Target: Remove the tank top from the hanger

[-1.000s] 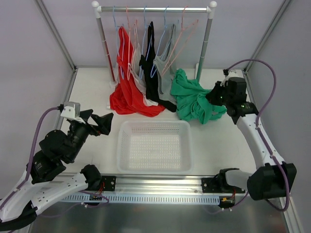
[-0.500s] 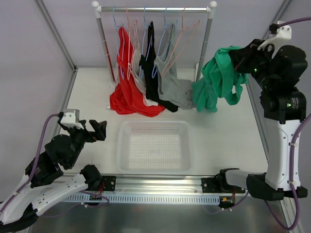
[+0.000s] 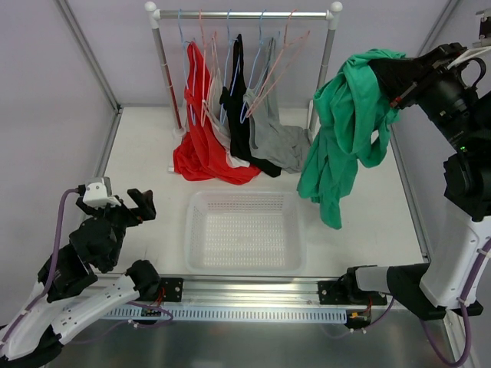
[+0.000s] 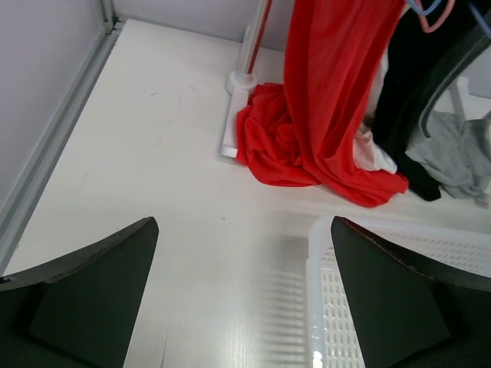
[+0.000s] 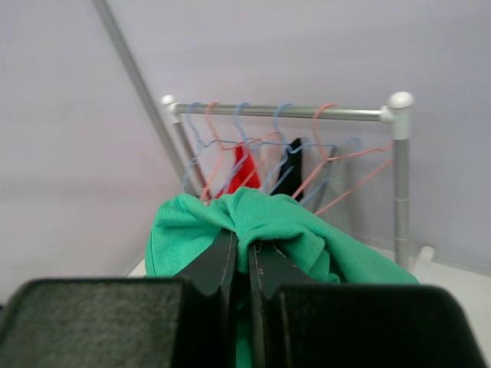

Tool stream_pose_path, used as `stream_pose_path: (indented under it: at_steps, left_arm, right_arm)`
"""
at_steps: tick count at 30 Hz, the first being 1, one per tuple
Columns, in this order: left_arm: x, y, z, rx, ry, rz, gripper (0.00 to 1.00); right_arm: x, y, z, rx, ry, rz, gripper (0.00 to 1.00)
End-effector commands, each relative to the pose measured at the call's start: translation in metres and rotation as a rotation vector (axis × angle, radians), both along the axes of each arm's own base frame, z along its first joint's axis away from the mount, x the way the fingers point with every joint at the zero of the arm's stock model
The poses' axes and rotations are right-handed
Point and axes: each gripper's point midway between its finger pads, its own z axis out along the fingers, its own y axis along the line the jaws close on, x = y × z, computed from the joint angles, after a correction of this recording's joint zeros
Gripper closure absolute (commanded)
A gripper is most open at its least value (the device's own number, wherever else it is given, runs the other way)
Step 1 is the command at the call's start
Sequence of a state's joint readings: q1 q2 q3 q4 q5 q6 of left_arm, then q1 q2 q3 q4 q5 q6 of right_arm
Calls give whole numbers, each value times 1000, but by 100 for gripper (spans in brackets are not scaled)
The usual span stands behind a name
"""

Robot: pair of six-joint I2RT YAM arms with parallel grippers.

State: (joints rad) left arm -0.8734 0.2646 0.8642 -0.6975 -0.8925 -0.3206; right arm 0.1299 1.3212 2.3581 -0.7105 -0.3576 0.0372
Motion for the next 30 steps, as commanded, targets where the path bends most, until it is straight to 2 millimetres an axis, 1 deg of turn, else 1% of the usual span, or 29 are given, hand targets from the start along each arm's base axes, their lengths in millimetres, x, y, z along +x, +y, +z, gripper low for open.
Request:
stream_pose_path:
  at_steps: [1, 2, 3, 6, 9, 11, 13, 14, 15, 16, 17, 18, 19, 20, 21, 22, 23, 24, 25, 26, 27, 30]
  left_arm:
    - [3, 13, -4, 13, 33, 111, 1]
    - [3, 19, -5, 2, 38, 153, 1]
    - [5, 20, -7, 5, 50, 170, 1]
    - [6, 27, -9, -6, 71, 231, 2]
    - [9, 32, -13, -5, 98, 276, 1]
    - [9, 35, -13, -25, 99, 297, 1]
    - [7, 43, -12, -48, 94, 349, 1]
    - [6, 47, -12, -66, 90, 370, 1]
    - [4, 53, -12, -81, 87, 405, 1]
    - [2, 56, -11, -91, 83, 422, 1]
    - [2, 57, -12, -100, 81, 434, 2]
    - [2, 57, -13, -102, 86, 435, 1]
    - [2, 59, -14, -100, 91, 443, 1]
    - [3, 59, -14, -91, 95, 445, 1]
    - [4, 59, -16, -81, 105, 445, 1]
    - [4, 59, -16, -72, 110, 448, 1]
    - [4, 59, -17, -67, 114, 446, 1]
    - [5, 59, -17, -68, 112, 441, 1]
    - [5, 57, -17, -72, 114, 430, 1]
    - [5, 56, -18, -75, 113, 427, 1]
    - [4, 57, -17, -79, 109, 427, 1]
    - [3, 57, -17, -84, 103, 426, 1]
  right_arm:
    - [-35, 28, 31, 40, -105, 208, 100]
    - [-37, 34, 28, 55, -83, 254, 100]
    - [-42, 36, 32, 62, -98, 273, 100]
    - [-52, 44, 32, 73, -90, 342, 100]
    - [-71, 54, 40, 83, -108, 447, 100]
    - [-79, 63, 36, 77, -87, 520, 100]
    - [-79, 72, 27, 89, -40, 573, 100]
    - [-78, 75, 23, 93, -22, 585, 100]
    - [-73, 83, 8, 79, 18, 604, 100]
    - [-72, 86, 1, 67, 30, 599, 100]
    - [-65, 86, -5, 63, 43, 554, 100]
    - [-70, 97, -19, 39, 87, 583, 100]
    - [-66, 103, -30, -1, 88, 579, 100]
    - [-59, 104, -36, -9, 102, 545, 100]
    - [-64, 111, -43, -27, 114, 561, 100]
    - [-58, 116, -57, -55, 132, 549, 100]
    - [-52, 116, -63, -61, 143, 513, 100]
    - [-57, 121, -67, -73, 140, 527, 100]
    - [-52, 126, -80, -91, 165, 522, 100]
    - [-49, 127, -84, -99, 169, 503, 100]
    - [-51, 131, -87, -104, 172, 512, 100]
    - [-47, 138, -97, -138, 175, 509, 100]
